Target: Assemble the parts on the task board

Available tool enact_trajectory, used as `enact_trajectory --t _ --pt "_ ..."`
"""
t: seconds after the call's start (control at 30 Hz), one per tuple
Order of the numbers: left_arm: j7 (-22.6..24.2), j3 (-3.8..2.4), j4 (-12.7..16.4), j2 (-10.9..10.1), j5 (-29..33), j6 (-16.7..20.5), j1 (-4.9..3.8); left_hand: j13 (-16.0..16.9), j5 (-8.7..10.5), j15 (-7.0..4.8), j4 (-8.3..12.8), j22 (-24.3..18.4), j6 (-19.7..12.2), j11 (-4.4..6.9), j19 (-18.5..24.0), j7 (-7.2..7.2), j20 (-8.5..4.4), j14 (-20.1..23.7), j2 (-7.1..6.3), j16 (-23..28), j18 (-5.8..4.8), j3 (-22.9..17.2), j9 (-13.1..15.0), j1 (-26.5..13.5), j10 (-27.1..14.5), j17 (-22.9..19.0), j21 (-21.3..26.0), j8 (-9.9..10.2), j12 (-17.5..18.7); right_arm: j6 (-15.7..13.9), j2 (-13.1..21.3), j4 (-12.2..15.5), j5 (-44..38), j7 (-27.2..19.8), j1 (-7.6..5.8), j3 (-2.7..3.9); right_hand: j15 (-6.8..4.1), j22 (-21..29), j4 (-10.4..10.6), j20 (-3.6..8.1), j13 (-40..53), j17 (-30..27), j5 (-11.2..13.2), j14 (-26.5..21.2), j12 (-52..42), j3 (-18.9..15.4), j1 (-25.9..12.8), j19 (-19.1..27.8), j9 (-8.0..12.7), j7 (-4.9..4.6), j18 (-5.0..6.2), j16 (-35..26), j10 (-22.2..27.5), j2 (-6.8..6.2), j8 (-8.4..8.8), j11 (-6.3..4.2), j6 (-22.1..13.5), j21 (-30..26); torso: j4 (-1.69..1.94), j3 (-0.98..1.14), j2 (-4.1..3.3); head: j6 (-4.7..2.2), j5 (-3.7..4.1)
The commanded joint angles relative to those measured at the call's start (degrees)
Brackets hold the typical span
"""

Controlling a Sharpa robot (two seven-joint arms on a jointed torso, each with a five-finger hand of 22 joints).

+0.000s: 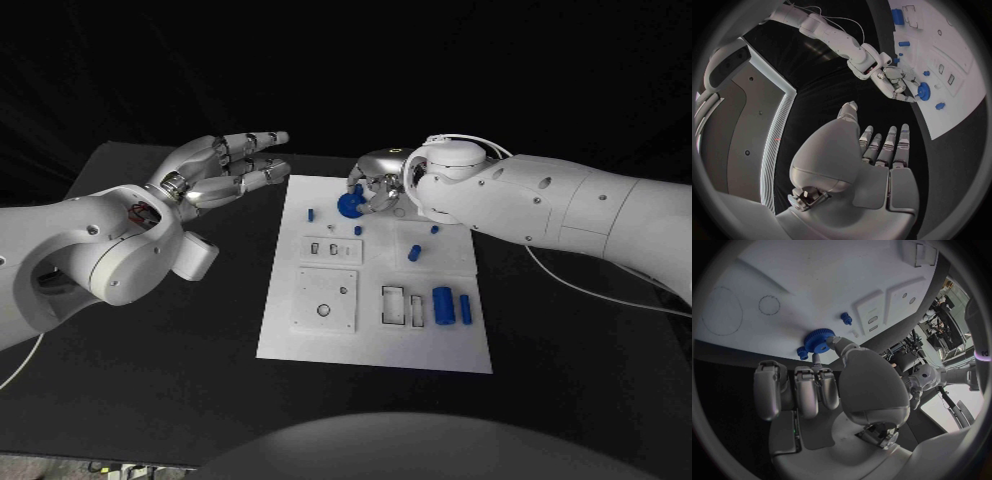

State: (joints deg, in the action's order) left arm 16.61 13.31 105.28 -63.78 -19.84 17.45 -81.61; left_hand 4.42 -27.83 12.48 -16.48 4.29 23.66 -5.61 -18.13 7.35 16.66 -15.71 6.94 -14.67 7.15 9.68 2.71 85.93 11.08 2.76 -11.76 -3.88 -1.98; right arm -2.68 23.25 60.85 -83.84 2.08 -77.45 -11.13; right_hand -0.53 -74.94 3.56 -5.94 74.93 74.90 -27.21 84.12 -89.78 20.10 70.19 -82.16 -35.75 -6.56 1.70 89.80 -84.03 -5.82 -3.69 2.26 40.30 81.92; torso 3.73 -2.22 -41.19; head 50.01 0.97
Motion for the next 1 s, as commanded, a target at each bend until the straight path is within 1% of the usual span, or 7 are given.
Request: enact_trajectory --t 0.03,0.23,0.37,0.53,0.6,0.83,1.0 --pt "0.13 -0.04 0.07 0.07 -0.27 -0.84 -0.02 0.05 -0.2 -0.02 0.3 -0.09 0.28 0.14 -0.38 -0.06 0.02 -0.24 0.11 -0.37 -0.46 0.13 0.05 0.68 0.37 0.08 -0.19 -0.3 -0.05 0.43 0.36 0.17 -1.0 0.2 0.04 -0.02 -0.09 -11.71 -0.11 0.08 15.07 15.1 2.57 5.88 -0.22 -0.5 0.28 0.4 1.12 0.21 0.83 0.2 -5.97 0.47 0.02 -0.43 -0.02 -0.4 -0.03 -0.01 0.01 -0.01 -0.03" --pt "0.1 -0.04 0.01 0.08 -0.27 -0.92 -0.02 0.05 -0.2 -0.01 0.3 -0.09 0.28 0.14 -0.38 -0.06 0.02 -0.23 0.11 -0.37 -0.46 0.13 0.05 0.69 0.37 0.08 -0.19 -0.3 -0.05 -1.98 1.72 1.14 -1.0 -1.18 0.06 -0.03 -0.24 -11.54 0.06 0.13 15.07 15.1 9.35 5.88 -0.22 -2.07 0.14 0.78 3.39 0.5 0.95 0.2 -5.97 1.12 0.05 -0.61 -0.15 -0.96 -0.02 0.0 0.02 -0.01 -0.14" --pt "0.1 -0.04 0.0 0.05 -0.27 -0.93 -0.01 0.05 -0.23 -0.01 0.32 -0.09 0.31 0.12 -0.38 -0.03 0.02 -0.23 0.11 -0.37 -0.46 0.12 0.05 0.74 0.37 0.08 -0.19 -0.31 -0.05 -6.2 3.5 2.66 -0.64 -4.02 0.08 -0.06 -0.99 -11.48 0.56 0.7 15.07 15.1 13.86 5.88 -0.22 -3.58 0.21 0.91 6.11 2.79 1.02 0.2 -5.97 1.66 0.09 -1.78 -5.25 -1.24 -0.03 0.01 0.02 -0.01 -0.29" --pt "0.11 -0.04 -0.02 -0.06 -0.27 -0.96 -0.01 0.04 -0.25 0.0 0.33 -0.09 0.24 0.11 -0.38 -0.02 0.02 -0.23 0.12 -0.37 -0.46 0.11 0.04 0.8 0.34 0.08 -0.19 -0.3 -0.04 -11.51 6.47 5.12 -0.09 -7.23 0.08 -0.08 -1.75 -10.74 2.01 1.55 15.07 15.1 18.55 5.88 -0.22 -6.13 0.51 2.81 21.72 8.67 1.53 0.2 -5.97 2.0 1.62 -2.56 -25.65 -3.47 -0.05 0.02 0.03 -0.11 -0.3" --pt "0.1 -0.04 -0.1 -0.12 -0.27 -1.02 -0.01 0.04 -0.25 0.0 0.33 -0.09 0.24 0.11 -0.38 -0.02 0.02 -0.23 0.12 -0.37 -0.46 0.11 0.04 0.8 0.34 0.08 -0.19 -0.3 -0.04 -14.07 8.63 6.92 0.47 -8.4 0.04 -0.09 -1.84 -10.41 2.55 1.63 15.07 15.1 19.34 5.88 -0.22 -6.84 0.71 3.61 21.89 9.44 1.76 0.2 -5.97 2.02 1.45 -2.62 -24.99 -4.46 -0.07 0.01 0.04 -0.18 -0.32" --pt "0.08 -0.04 -0.47 -0.12 -0.27 -1.17 0.0 0.06 -0.28 0.01 0.35 -0.11 0.19 0.08 -0.34 0.0 0.02 -0.19 0.14 -0.34 -0.45 0.08 0.03 0.89 0.4 0.07 -0.17 -0.29 -0.05 -18.54 15.15 12.21 2.02 -9.13 -0.86 -0.1 -2.07 -10.19 4.16 1.95 15.07 15.1 18.64 5.88 -0.22 -8.53 1.81 3.92 15.02 4.27 1.92 0.2 -5.97 2.61 -2.29 -2.88 -8.28 -5.47 -0.17 -0.02 0.08 -0.41 -0.14" --pt "0.01 -0.04 -0.97 0.27 -0.27 -1.4 0.14 0.08 -0.36 0.01 0.41 -0.13 0.1 0.04 -0.3 0.02 0.02 -0.15 0.23 -0.32 -0.45 -0.01 0.01 1.14 0.43 0.06 -0.15 -0.26 -0.04 -18.14 19.84 15.19 0.9 -6.71 -2.01 -0.12 -1.36 -10.81 3.2 1.47 15.07 15.1 11.98 5.88 -0.22 -7.85 4.68 2.21 12.78 1.49 1.45 0.2 -5.97 3.14 -6.86 -1.69 1.51 -3.95 -0.36 -0.03 0.29 -0.3 0.08"
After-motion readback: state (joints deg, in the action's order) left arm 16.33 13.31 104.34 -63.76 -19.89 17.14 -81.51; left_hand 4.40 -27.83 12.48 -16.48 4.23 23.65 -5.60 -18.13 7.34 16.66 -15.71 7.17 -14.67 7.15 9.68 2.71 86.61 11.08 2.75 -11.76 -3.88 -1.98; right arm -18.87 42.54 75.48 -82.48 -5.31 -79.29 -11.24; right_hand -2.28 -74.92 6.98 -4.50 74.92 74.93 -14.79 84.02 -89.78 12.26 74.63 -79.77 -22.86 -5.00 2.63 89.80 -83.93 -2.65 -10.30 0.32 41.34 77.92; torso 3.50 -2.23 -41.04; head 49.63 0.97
